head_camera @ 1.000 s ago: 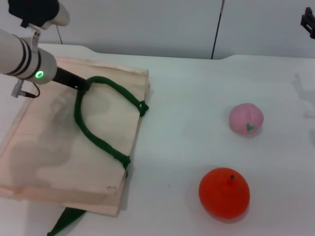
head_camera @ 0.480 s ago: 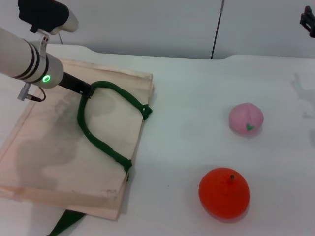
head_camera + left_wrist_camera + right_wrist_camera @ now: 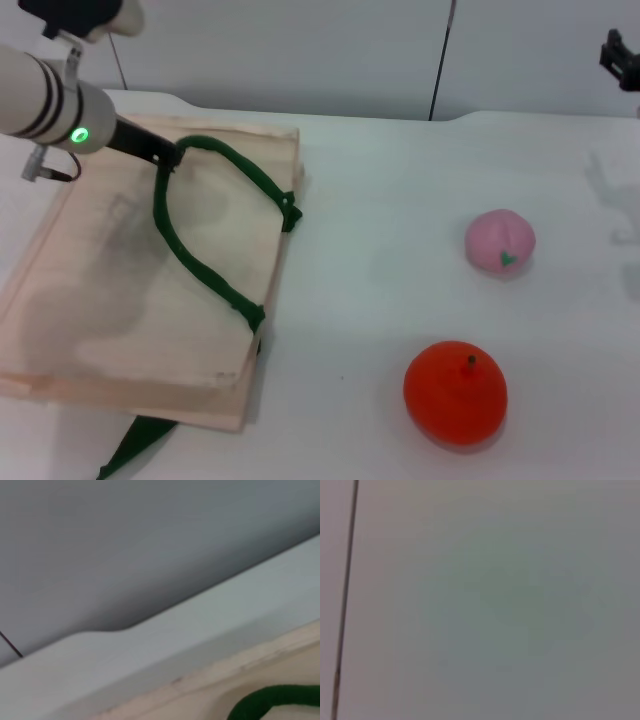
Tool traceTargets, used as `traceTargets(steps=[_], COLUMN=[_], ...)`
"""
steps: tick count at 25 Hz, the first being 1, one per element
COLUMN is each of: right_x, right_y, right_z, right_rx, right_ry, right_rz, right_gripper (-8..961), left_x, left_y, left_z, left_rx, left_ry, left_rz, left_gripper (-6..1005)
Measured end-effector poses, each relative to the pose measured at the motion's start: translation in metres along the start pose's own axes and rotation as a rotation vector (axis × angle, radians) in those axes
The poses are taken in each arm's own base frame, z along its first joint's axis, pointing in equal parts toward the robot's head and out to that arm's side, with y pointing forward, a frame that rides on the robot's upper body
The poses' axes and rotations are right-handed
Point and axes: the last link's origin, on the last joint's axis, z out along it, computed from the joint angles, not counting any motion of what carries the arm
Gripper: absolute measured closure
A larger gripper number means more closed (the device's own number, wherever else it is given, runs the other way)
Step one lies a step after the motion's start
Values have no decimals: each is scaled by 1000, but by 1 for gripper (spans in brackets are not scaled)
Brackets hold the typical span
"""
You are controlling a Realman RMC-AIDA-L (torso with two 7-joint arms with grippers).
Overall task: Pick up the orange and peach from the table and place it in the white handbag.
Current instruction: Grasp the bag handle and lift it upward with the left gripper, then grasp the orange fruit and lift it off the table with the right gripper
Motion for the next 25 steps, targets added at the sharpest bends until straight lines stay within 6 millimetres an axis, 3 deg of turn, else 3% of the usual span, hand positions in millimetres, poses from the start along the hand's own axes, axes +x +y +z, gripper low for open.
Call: traceTargets(steps=[13, 25], right_x=[-4, -7], right_y=[-1, 4], right_z=[-34, -78], right_rx=[-142, -382], right_ry=[50, 180], right_rz=[-61, -83], right_gripper=[87, 87], left_x=[26, 37], left_y=[-13, -13], left_z=[-72, -104], left_rx=[19, 39], left_ry=[231, 273], left_rz=[19, 66], left_gripper=[886, 886])
